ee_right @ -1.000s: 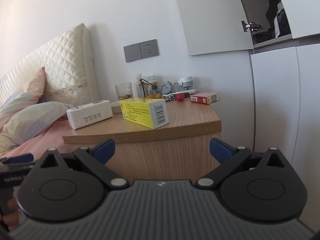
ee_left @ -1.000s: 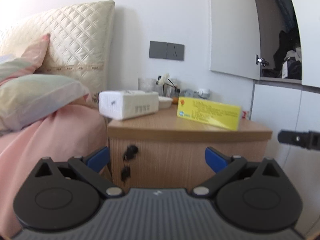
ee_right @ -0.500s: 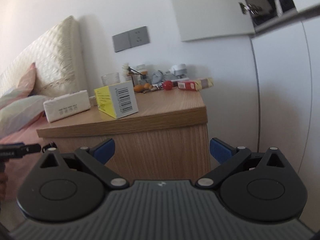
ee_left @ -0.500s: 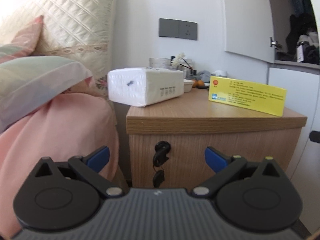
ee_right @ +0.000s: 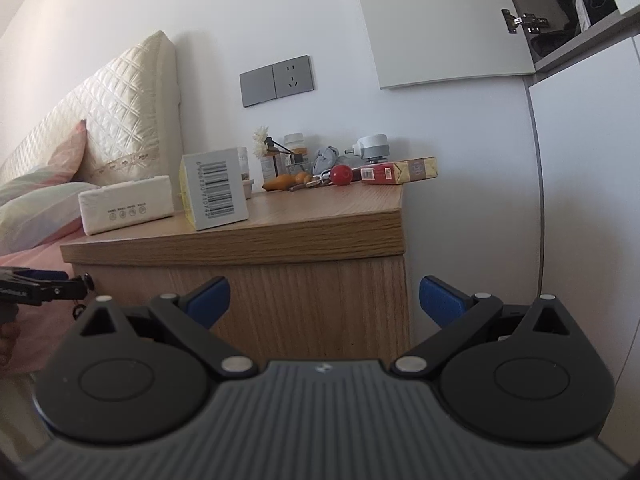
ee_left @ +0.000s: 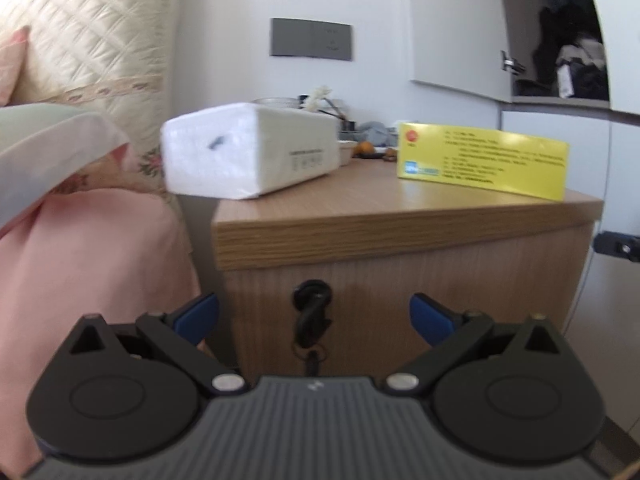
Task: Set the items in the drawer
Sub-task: 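Move the left gripper toward the black knob of the nightstand drawer, then grasp the black drawer knob with the left gripper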
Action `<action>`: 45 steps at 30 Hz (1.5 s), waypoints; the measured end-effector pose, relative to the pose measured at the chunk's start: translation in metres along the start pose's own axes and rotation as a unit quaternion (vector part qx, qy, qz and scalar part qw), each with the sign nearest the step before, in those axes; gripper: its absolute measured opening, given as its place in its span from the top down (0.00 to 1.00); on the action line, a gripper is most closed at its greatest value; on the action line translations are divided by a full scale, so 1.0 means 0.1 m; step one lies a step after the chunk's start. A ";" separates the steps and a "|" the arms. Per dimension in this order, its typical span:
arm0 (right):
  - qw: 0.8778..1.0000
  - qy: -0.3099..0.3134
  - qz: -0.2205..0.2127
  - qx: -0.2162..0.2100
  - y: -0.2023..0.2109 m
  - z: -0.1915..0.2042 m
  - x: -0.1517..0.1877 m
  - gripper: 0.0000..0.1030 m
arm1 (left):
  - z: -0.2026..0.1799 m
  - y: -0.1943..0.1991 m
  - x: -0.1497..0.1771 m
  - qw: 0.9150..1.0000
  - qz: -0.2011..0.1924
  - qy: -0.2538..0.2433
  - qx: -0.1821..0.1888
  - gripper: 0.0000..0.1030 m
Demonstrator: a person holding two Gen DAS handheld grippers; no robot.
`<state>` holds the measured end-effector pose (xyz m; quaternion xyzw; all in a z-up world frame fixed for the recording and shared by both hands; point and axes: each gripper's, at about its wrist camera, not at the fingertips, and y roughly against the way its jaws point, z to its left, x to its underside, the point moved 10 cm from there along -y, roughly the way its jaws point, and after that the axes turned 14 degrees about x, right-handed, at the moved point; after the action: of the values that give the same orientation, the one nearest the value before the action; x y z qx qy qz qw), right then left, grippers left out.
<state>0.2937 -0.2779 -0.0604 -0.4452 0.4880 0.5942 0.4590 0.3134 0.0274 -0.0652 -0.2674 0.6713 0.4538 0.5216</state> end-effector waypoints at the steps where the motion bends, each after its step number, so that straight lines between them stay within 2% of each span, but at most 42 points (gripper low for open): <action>1: 1.000 0.005 -0.002 0.002 -0.02 0.01 0.01 0.00 | 0.00 -0.02 0.01 1.000 -0.001 -0.001 0.000 0.00; 7: 1.000 0.021 0.000 0.002 -0.13 0.06 0.05 0.00 | 0.04 -0.10 0.03 1.000 -0.001 0.002 0.004 0.00; 15: 0.999 0.034 -0.010 -0.003 -0.19 0.08 0.06 0.00 | 0.03 -0.19 0.05 1.000 0.009 -0.024 -0.001 0.00; 24: 1.000 0.027 -0.011 -0.003 -0.26 0.08 0.07 0.00 | 0.02 -0.19 0.06 0.999 0.012 -0.030 -0.003 0.00; 30: 0.999 0.002 0.007 -0.036 -0.25 0.02 0.02 0.00 | 0.00 -0.19 0.07 0.999 0.016 -0.044 -0.006 0.00; 40: 0.997 0.021 0.004 -0.075 -0.11 -0.01 0.04 0.00 | -0.02 -0.15 0.06 0.999 0.014 -0.038 -0.004 0.00; 45: 0.998 0.033 -0.003 -0.049 -0.11 0.05 0.06 0.00 | -0.02 -0.16 0.11 0.999 0.021 -0.036 -0.013 0.00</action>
<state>0.3030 -0.2713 -0.0675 -0.4880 0.4722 0.6006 0.4221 0.3221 0.0195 -0.0805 -0.2439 0.6516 0.4827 0.5319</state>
